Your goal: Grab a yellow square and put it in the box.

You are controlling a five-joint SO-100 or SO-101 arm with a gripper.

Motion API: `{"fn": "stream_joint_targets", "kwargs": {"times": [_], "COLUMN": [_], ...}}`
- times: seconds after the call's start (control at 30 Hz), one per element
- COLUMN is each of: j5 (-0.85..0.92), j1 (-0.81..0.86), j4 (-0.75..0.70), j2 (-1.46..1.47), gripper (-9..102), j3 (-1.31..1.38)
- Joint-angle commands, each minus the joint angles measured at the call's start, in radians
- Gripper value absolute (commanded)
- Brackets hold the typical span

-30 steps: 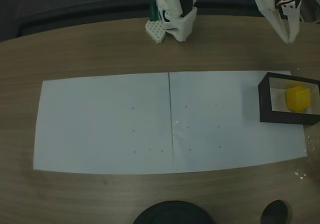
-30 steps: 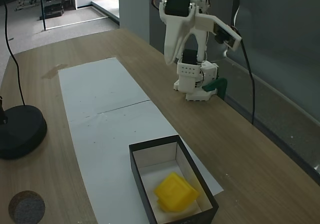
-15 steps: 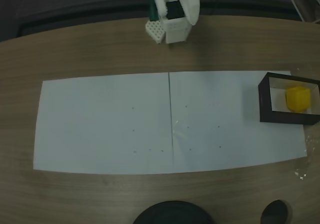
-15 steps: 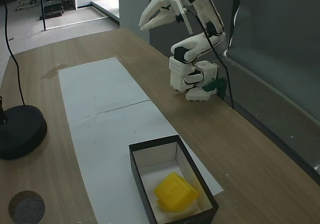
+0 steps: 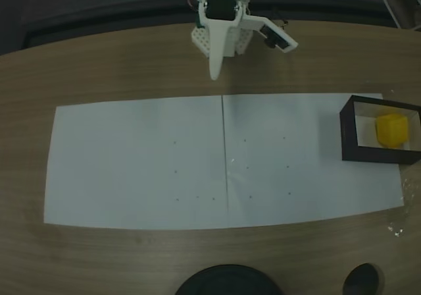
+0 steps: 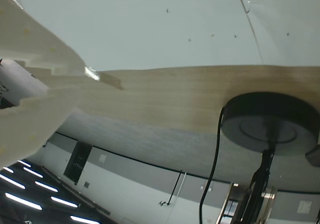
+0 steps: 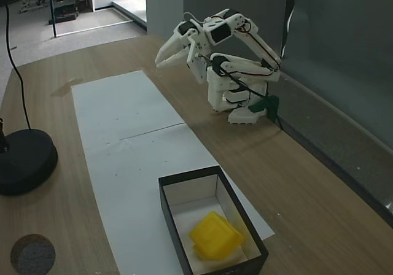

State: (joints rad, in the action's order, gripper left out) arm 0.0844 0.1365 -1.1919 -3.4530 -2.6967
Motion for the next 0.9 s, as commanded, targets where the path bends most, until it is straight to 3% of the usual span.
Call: {"fn": "stream_joint_targets", "kwargs": {"times": [0.0, 0.23, 0.37, 0.87], "j5": [-0.003, -0.005, -0.08, -0.098], "j1": [-0.014, -0.014, -0.006, -0.003], "j4": [0.02, 0.005, -0.106, -0.1], "j2": [-0.012, -0.014, -0.012, -0.012], "gripper": [0, 0, 0, 0], "j3": [-0.067, -0.322, -0.301, -0.302]}}
